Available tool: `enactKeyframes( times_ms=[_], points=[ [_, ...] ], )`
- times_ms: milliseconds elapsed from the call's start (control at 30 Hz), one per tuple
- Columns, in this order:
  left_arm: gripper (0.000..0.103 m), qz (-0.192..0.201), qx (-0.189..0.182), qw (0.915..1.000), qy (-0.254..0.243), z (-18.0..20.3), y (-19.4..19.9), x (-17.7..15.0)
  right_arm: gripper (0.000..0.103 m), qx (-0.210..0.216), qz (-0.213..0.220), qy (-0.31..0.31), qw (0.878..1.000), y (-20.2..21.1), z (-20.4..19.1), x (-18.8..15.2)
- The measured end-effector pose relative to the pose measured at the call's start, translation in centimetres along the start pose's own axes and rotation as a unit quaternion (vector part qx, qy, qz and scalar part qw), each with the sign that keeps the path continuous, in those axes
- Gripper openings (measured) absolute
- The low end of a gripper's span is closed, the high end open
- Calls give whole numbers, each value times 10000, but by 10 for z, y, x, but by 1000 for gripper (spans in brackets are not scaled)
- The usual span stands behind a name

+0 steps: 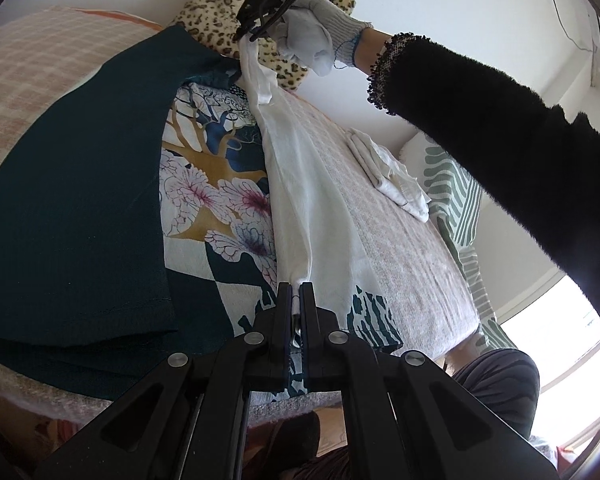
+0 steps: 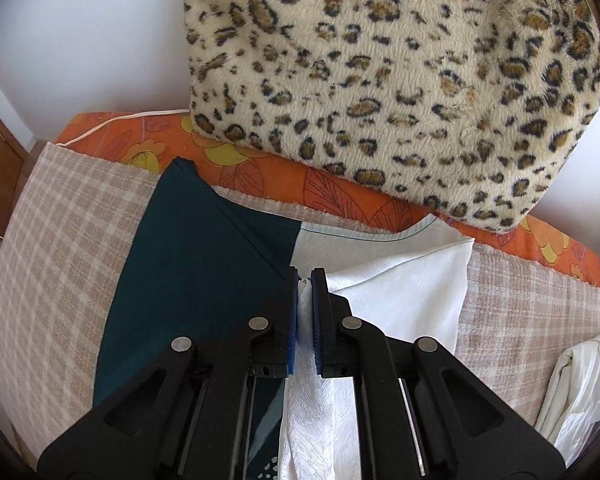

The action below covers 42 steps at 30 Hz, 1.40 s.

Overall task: Fold small clothes
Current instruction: 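Lift and fold the cream side over toward the dark green fold with both tools, then open both tools and withdraw them from the folded cream side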

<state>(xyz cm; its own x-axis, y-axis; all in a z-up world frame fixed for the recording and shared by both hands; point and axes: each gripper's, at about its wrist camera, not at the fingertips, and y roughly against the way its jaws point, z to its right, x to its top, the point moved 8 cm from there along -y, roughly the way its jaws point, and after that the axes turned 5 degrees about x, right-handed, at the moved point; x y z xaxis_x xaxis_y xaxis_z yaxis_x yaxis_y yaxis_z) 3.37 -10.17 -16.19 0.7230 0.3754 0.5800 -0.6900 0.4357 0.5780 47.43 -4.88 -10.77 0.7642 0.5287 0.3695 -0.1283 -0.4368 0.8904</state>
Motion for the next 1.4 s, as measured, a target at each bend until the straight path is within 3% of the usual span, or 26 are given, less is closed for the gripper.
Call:
enactKeyframes(
  times_ms=[100, 133, 267, 333, 367, 467, 667, 700, 767, 800, 867, 933, 1067, 1267, 1400],
  points=[
    [2, -16, 27, 10000, -7, -1, 0, 0, 61, 495, 173, -394, 9978, 22, 6, 8],
    [2, -26, 12, 10000, -1, -1, 0, -1, 63, 615, 318, -481, 9964, 33, 11, 9],
    [3, -48, 16, 10000, 82, -4, 2, 1, 63, 972, 417, -867, 9906, 60, 37, -12],
    [15, -120, 98, 9998, 153, -7, 3, 1, 63, 1224, 254, -1034, 9868, 61, 45, -42],
    [17, -119, 88, 9997, 216, -8, 5, 2, 63, 1285, 179, -1064, 9858, 59, 47, -57],
    [29, -122, 232, 9993, 259, -12, 13, 3, 63, 1256, -105, -1100, 9859, 46, 52, -106],
    [30, 98, 514, 9985, 167, -23, 46, 3, 63, 1660, -352, -1369, 9759, 23, 38, -146],
    [30, 155, 574, 9981, 157, -25, 52, 5, 63, 1997, -394, -1454, 9682, 23, 28, -147],
    [30, 259, 681, 9972, 164, -30, 64, 7, 63, 3061, -433, -1526, 9387, 36, -3, -147],
    [30, 316, 709, 9968, 187, -33, 69, 8, 63, 3391, -350, -1454, 9288, 49, -15, -145],
    [30, 372, 769, 9962, 190, -37, 76, 11, 63, 3592, -46, -1080, 9270, 78, -33, -140],
    [30, 367, 779, 9961, 170, -41, 79, 12, 63, 3502, 117, -914, 9321, 97, -39, -140],
    [30, 294, 537, 9980, 132, -29, 77, 10, 63, 2893, 211, -1051, 9512, 116, -21, -159],
    [30, -43, 39, 10000, 41, 0, 54, 3, 59, 2178, 253, -775, 9726, 149, -7, -235],
    [34, -176, 43, 9998, -49, 7, 37, 6, 59, 1890, 386, -734, 9785, 178, 11, -290]
  ],
)
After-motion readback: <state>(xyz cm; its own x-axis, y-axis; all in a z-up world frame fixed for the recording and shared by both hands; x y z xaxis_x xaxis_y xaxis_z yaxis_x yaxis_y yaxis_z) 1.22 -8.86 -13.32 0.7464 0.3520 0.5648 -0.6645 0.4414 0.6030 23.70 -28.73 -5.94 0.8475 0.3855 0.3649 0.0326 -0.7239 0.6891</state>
